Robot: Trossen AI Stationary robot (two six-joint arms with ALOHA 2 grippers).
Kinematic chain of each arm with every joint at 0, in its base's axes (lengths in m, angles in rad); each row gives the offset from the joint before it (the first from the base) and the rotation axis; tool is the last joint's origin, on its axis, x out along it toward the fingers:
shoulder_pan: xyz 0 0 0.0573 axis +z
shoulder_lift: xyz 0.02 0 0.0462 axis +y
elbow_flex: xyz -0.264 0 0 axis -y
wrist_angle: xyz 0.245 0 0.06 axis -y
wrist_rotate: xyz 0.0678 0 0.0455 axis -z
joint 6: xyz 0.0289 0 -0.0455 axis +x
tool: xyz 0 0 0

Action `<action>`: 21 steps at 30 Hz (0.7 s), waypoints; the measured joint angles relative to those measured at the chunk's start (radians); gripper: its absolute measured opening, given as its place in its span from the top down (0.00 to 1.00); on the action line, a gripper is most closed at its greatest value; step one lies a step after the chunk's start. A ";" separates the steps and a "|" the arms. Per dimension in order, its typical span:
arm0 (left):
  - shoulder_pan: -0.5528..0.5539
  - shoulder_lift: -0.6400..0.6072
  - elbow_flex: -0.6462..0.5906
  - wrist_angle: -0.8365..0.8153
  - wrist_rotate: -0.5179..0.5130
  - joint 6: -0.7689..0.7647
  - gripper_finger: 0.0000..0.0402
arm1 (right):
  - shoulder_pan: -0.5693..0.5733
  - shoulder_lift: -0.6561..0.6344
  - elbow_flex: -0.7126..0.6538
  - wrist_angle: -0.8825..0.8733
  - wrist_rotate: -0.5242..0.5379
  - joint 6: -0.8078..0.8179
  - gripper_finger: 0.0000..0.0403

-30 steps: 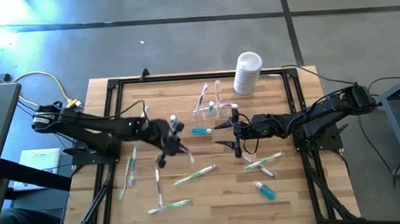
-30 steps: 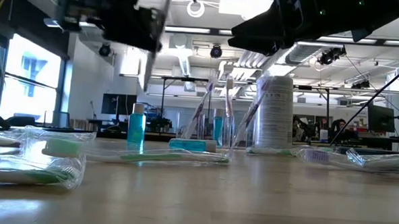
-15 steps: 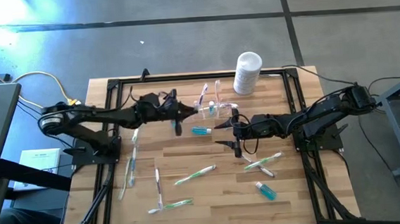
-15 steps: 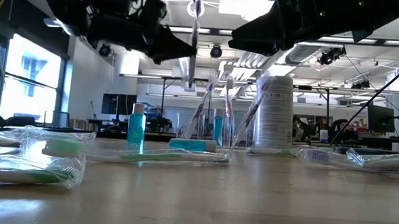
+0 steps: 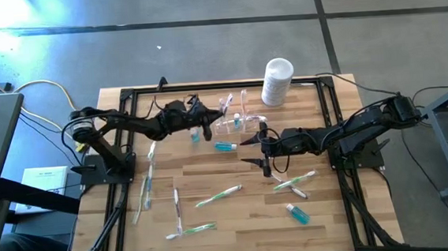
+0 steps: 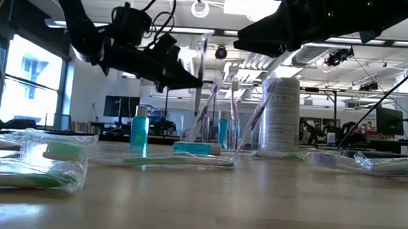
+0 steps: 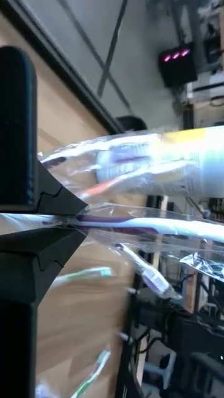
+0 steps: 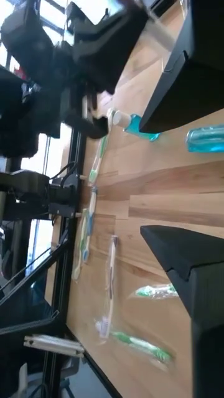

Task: Pick & Place toothbrushing station
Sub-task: Put the top left purple toothbrush into the transparent organizer

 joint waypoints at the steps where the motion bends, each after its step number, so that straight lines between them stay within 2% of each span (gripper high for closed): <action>1: 0.009 0.009 0.000 -0.001 0.014 -0.018 0.97 | 0.000 0.000 0.000 0.000 -0.005 0.000 0.39; 12: 0.023 0.128 0.000 0.008 0.034 -0.163 0.97 | 0.000 0.000 0.000 0.003 -0.008 0.000 0.39; 21: 0.023 0.130 0.000 0.003 0.029 -0.209 0.84 | 0.000 0.000 0.000 0.005 -0.008 0.000 0.39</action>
